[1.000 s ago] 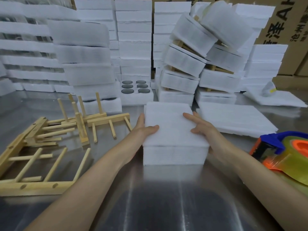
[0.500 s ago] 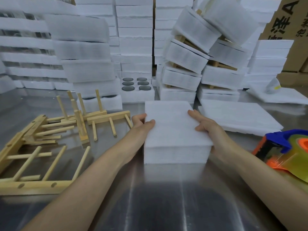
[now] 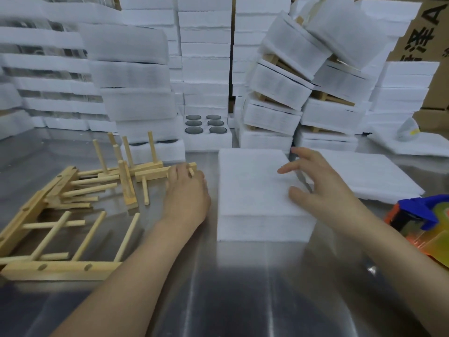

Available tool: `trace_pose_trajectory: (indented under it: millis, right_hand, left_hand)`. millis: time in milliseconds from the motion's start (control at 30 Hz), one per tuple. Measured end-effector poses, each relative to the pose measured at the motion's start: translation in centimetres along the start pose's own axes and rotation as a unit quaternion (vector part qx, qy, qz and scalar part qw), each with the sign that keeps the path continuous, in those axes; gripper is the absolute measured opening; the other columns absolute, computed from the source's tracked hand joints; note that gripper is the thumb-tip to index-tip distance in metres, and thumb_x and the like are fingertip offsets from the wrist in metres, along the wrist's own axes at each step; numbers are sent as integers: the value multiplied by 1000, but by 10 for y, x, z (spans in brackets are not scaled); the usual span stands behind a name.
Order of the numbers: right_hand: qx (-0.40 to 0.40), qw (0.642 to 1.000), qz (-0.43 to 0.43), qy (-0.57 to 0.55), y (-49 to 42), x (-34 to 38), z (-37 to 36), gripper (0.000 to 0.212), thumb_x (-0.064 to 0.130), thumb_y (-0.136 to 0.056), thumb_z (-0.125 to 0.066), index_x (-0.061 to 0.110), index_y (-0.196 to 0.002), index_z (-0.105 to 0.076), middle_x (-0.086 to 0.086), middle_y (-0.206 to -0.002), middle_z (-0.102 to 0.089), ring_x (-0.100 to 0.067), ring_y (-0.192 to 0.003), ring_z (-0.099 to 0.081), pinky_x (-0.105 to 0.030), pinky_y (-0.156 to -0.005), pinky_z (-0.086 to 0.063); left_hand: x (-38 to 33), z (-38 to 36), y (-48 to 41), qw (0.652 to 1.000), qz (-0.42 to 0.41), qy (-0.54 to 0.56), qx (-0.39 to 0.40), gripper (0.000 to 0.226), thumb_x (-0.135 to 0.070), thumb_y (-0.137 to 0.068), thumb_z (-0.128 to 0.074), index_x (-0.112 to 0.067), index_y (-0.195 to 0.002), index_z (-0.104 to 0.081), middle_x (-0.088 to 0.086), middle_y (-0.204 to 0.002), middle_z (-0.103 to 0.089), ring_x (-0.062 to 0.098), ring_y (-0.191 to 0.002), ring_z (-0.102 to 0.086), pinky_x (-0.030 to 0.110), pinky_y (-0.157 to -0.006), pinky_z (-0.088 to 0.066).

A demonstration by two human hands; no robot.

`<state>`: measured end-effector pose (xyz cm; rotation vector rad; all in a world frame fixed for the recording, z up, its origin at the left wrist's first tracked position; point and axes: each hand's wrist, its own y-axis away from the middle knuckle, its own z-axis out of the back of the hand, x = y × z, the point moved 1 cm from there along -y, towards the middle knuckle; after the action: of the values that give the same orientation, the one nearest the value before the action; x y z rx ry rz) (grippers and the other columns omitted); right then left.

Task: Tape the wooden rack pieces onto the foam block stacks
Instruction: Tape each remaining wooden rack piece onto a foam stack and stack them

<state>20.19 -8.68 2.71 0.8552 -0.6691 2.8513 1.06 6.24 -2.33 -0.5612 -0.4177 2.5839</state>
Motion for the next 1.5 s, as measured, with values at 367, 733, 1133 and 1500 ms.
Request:
trace_pose_trajectory:
  millis: [367, 733, 1133, 1500]
  right_hand:
    - [46, 985, 20, 166, 7, 21, -7, 60, 86, -63, -31, 38, -96, -47, 23, -101, -50, 3, -95, -44, -26, -74, -38]
    - [40, 973, 69, 215, 7, 15, -12, 69, 89, -61, -26, 35, -100, -42, 22, -100, -41, -4, -94, -41, -28, -70, -38]
    - [87, 983, 53, 151, 5, 12, -12, 62, 86, -59, -38, 39, -101, -37, 24, -103, -33, 0, -96, -34, -25, -75, -33]
    - [45, 986, 81, 135, 4, 9, -5, 39, 36, -91, -48, 44, -129, -45, 16, -117, -36, -5, -92, -52, -38, -80, -49]
  left_hand:
    - [15, 5, -7, 989, 120, -85, 30, 21, -5, -97, -43, -1, -103, -63, 19, -113, -59, 32, -105, -55, 33, -82, -41]
    - [10, 37, -6, 928, 50, 253, -269, 39, 17, -87, -43, 5, -117, -64, 11, -98, -53, 17, -91, -49, 13, -76, -31]
    - [-33, 46, 6, 731, -74, 660, -159, 33, 5, -91, -57, -20, -108, -69, -2, -107, -69, 11, -100, -67, 22, -92, -51]
    - [-21, 22, 0, 840, 38, 535, 80, 43, 12, -86, -44, -17, -76, -74, -16, -94, -71, -20, -82, -60, -5, -68, -38]
